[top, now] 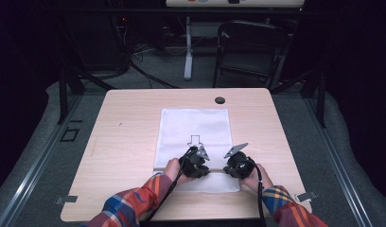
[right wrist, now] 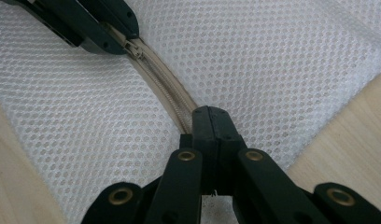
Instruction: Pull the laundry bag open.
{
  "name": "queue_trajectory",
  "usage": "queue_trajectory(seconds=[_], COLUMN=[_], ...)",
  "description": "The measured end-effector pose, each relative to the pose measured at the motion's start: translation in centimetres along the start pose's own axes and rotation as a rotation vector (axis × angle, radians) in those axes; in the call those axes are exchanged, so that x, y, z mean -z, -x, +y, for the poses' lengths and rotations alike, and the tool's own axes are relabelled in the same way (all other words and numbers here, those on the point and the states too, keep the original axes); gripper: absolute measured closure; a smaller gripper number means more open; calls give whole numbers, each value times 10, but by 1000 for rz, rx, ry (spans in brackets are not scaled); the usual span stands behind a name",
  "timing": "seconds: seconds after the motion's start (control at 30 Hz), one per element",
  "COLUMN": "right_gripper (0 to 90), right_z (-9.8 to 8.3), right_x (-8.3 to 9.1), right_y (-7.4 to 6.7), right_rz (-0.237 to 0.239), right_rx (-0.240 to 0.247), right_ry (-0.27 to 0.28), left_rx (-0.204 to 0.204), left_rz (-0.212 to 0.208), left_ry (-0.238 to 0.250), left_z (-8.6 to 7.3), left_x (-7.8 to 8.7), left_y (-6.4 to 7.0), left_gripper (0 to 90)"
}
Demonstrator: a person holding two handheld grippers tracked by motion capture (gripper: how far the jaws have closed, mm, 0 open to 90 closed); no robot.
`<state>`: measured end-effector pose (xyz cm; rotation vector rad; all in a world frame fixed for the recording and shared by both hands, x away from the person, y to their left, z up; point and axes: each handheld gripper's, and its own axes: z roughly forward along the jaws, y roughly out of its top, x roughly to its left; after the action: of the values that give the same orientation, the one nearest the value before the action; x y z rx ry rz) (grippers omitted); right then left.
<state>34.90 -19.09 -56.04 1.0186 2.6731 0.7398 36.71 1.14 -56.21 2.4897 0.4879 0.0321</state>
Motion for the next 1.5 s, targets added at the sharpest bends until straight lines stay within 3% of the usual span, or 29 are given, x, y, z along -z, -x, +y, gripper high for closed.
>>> queue_trajectory(seconds=[0.13,0.17,0.93,1.13,1.37,1.5], right_gripper=[900,900,900,900,900,900], right_z=[-1,-1,-2,-2,0,-1], right_x=[0,-1,0,0,0,-1], right_y=[1,0,1,2,0,-1], right_rz=[1,4,8,13,-4,2], right_rx=[1,-2,3,2,8,-6], right_ry=[2,10,11,12,2,15], left_rx=[2,7,51,58,-13,-47], left_rz=[14,11,3,-20,19,57], left_ry=[-15,-14,-28,-18,36,51], left_z=[1,0,-4,-4,-4,-5], left_x=[2,2,6,4,-1,-4], left_y=[2,2,-2,-1,4,7], left_gripper=[824,869,870,865,801,860])
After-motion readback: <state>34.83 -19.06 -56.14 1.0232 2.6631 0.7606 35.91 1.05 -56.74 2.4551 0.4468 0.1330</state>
